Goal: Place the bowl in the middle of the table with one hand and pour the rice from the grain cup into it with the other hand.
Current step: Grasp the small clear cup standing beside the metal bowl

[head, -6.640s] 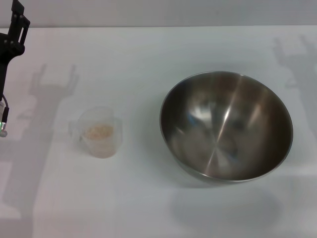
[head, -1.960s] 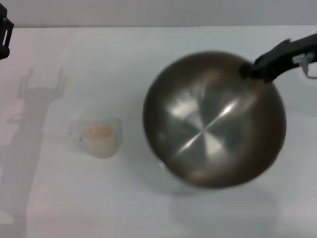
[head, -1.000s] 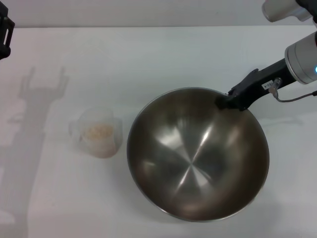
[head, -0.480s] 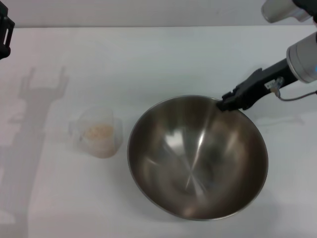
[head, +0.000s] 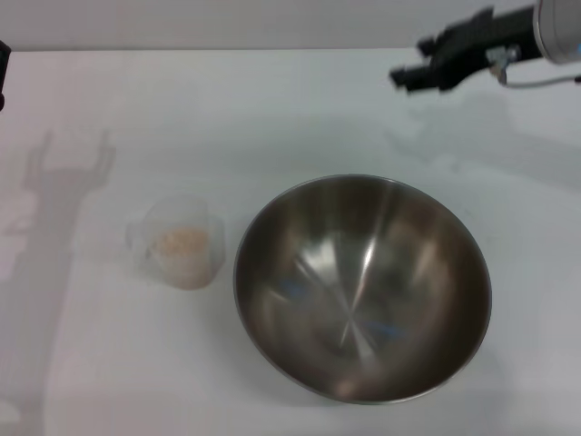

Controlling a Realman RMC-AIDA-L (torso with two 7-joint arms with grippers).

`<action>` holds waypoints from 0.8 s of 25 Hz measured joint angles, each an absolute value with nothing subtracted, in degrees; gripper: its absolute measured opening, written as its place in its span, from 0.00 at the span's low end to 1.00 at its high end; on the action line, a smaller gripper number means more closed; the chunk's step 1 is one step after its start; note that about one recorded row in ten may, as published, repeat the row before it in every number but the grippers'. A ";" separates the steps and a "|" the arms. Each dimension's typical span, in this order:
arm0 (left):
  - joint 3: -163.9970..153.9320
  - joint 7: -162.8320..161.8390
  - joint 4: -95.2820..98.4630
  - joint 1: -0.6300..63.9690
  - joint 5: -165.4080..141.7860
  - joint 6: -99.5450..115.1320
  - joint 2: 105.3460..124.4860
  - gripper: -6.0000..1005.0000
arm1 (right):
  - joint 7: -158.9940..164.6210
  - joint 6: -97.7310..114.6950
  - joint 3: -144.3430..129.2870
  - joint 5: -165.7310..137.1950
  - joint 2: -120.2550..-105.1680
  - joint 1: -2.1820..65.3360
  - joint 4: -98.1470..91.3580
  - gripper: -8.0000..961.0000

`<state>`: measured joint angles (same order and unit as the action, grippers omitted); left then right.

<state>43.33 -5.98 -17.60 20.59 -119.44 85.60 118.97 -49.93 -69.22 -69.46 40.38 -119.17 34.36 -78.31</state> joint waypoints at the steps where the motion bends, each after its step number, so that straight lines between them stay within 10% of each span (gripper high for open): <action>1: 43.33 -5.98 -17.60 20.59 -119.44 85.60 118.97 0.75 | -50.01 -64.48 -71.41 39.41 -119.16 33.34 -78.86 0.55; 11: 44.78 -5.86 -16.58 19.66 -119.44 87.98 118.67 0.74 | -50.28 3.57 -96.68 36.63 -119.37 19.59 -74.81 0.57; 20: 45.36 -5.91 -15.85 19.85 -119.78 89.97 118.71 0.74 | -34.16 62.58 -115.52 37.04 -119.59 24.75 -43.64 0.57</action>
